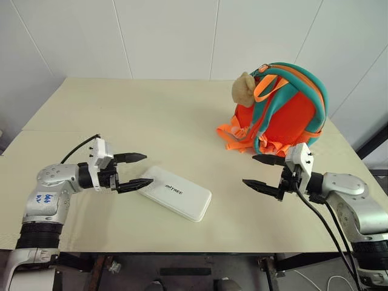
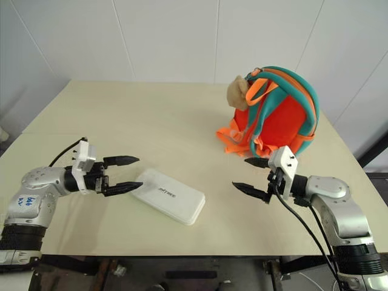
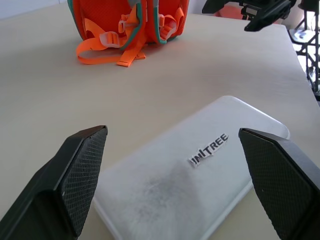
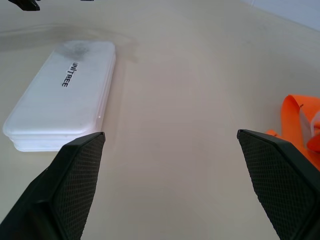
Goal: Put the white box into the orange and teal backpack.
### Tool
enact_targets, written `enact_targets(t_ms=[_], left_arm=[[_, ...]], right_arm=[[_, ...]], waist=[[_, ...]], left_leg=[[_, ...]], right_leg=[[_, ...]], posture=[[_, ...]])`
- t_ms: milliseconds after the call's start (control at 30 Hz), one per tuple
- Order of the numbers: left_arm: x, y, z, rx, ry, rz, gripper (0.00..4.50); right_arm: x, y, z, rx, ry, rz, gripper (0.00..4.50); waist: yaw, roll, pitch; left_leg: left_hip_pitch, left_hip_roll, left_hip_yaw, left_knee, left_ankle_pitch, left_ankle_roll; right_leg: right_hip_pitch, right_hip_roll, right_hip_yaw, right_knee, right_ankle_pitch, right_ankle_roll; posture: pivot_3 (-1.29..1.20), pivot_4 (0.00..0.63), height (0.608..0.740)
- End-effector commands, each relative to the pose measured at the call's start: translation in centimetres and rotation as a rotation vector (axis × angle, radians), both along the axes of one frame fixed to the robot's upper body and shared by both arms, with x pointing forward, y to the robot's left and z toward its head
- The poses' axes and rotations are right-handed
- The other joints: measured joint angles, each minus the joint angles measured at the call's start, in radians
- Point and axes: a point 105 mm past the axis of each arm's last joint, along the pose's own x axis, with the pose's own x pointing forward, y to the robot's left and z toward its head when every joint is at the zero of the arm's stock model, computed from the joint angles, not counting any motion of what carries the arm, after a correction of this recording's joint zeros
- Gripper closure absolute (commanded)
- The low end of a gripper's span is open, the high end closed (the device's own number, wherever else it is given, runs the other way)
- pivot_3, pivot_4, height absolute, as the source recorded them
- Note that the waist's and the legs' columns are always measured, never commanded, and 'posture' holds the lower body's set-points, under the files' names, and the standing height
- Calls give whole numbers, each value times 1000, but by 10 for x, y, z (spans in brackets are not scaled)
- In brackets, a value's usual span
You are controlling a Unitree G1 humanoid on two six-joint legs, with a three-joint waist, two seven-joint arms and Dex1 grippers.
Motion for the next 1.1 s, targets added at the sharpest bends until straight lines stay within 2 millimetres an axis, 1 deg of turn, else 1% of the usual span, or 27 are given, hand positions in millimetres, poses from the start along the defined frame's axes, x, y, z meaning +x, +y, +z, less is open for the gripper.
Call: enact_targets(t_ms=[33, 133, 200, 233, 267, 300, 333, 400, 500, 567, 700, 733, 833, 967, 1100], left_arm=[[2, -3, 11, 15, -57, -23, 0], [7, -3, 7, 28, -69, -16, 0], [8, -3, 9, 29, -76, -20, 0], [7, -1, 9, 33, -66, -35, 186], [7, 3, 8, 49, -53, -42, 401], [8, 8, 7, 70, -57, -35, 551], [10, 11, 6, 85, -61, -28, 814], [16, 21, 8, 96, -83, 14, 1458], [26, 41, 14, 114, -113, 99, 2417], [29, 49, 14, 122, -117, 130, 3024], [34, 56, 1, 154, -93, 160, 4378], [34, 58, -2, 158, -83, 166, 4446], [39, 58, -17, 177, -38, 182, 4446], [44, 50, -26, 195, -29, 172, 4446], [47, 40, -36, 201, -12, 148, 4446]], right_arm=[[-2, -3, 16, 2, -67, -19, 25], [2, -3, 13, 15, -66, -49, 25], [2, 0, 10, 12, -52, -40, 25], [1, 3, 6, 3, -35, -26, 5], [1, 7, 1, -9, -23, -18, 311], [1, 11, -5, -26, -18, -19, 434], [2, 12, -8, -37, -17, -22, 630], [1, 19, -19, -54, -4, -16, 1291], [-5, 34, -41, -57, 40, 21, 2335], [-7, 39, -50, -61, 55, 37, 3002], [-13, 47, -60, -57, 87, 76, 4450], [-15, 51, -61, -55, 93, 88, 4483], [-24, 60, -68, -58, 123, 119, 4483], [-32, 73, -74, -39, 152, 139, 4483], [-35, 88, -75, -13, 160, 152, 4483]], waist=[[-5, 0, 0], [-6, 0, 0], [-7, 0, 0], [-7, 0, 0], [-7, 0, 0], [-6, 0, 0], [-7, 0, 0], [-5, 0, 0], [-5, 0, 0], [-5, 0, 0], [-4, 0, 0], [-4, 0, 0], [-4, 0, 0], [-3, 0, 0], [-1, 0, 0]], left_leg=[[0, 0, 0, 0, 0, 0], [1, 0, 0, 0, 0, 0], [1, 0, 0, 1, 0, 0], [1, 0, 0, 1, 0, 0], [1, 0, 0, 1, 0, 0], [1, 0, 0, 1, 0, 0], [1, 0, 0, 1, 0, 0], [1, 0, 0, 1, 0, 0], [1, 0, 0, 1, 0, 0], [1, 0, 0, 1, 0, 0], [0, 0, 0, 2, 0, 0], [0, 0, 0, 2, 0, 0], [1, 0, 0, 2, 0, 0], [0, 0, 0, 2, 1, 0], [0, 0, -1, 3, 1, 0]], right_leg=[[0, 0, 0, 0, 0, 0], [0, 0, 0, 2, 0, 0], [0, 0, 0, 2, 0, 0], [0, 0, 0, 2, 0, 0], [0, 0, 0, 2, 0, 0], [0, 0, 0, 2, 0, 0], [0, 0, 0, 2, 0, 0], [0, 0, 0, 3, 0, 0], [0, 0, 0, 2, 0, 0], [0, 0, 0, 2, 0, 0], [0, 0, 0, 2, 0, 0], [0, 0, 0, 3, 0, 0], [0, 1, 0, 3, 0, 0], [0, 1, 0, 3, 0, 0], [0, 1, 0, 5, 0, 0]], posture=[[0, 150, 740], [0, 150, 740], [0, 150, 740], [0, 150, 740], [0, 150, 740], [0, 150, 740], [0, 150, 740], [0, 150, 740], [0, 150, 740], [0, 150, 740], [0, 150, 740], [0, 150, 740], [0, 150, 740], [0, 150, 740], [0, 150, 740]])
